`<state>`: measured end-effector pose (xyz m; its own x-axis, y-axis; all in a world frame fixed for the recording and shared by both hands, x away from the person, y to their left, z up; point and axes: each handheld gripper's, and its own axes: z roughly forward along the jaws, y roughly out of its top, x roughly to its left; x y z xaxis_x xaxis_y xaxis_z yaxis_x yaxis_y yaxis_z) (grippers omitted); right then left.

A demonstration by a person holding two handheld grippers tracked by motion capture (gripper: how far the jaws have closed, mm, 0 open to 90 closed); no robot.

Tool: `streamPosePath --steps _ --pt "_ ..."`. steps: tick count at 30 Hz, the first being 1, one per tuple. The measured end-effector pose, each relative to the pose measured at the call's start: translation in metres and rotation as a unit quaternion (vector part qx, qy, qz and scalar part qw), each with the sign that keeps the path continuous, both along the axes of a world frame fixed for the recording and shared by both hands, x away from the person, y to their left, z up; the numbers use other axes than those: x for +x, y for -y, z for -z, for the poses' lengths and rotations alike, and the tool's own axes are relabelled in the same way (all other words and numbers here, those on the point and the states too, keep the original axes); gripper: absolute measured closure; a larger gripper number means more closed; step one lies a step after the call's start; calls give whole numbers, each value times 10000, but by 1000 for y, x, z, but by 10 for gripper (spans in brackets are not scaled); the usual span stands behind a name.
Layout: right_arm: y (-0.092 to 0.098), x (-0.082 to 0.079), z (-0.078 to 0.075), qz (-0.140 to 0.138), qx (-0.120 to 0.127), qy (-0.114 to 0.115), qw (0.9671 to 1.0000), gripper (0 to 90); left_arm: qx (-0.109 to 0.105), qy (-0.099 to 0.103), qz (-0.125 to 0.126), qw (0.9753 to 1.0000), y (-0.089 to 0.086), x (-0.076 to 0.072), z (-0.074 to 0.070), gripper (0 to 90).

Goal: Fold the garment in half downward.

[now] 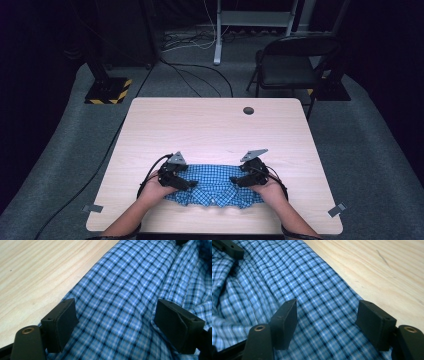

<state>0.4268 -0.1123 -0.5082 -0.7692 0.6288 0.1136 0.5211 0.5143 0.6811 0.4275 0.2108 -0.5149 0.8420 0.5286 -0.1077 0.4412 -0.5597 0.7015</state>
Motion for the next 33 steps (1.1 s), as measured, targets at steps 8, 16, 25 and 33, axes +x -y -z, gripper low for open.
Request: streamPosePath --steps 8,16,25,33 --pt "16 -12 -9 148 117 214 9996 283 -284 205 -167 9992 -16 -9 -18 176" --pt "15 -44 -13 -310 198 391 9986 242 -167 213 71 9996 -25 -29 -14 175" --pt "21 -55 2 -488 96 241 9985 236 152 231 301 9992 -30 -39 1 171" --pt "27 -60 13 -588 51 311 9978 237 346 467 392 9975 -31 -43 7 166"
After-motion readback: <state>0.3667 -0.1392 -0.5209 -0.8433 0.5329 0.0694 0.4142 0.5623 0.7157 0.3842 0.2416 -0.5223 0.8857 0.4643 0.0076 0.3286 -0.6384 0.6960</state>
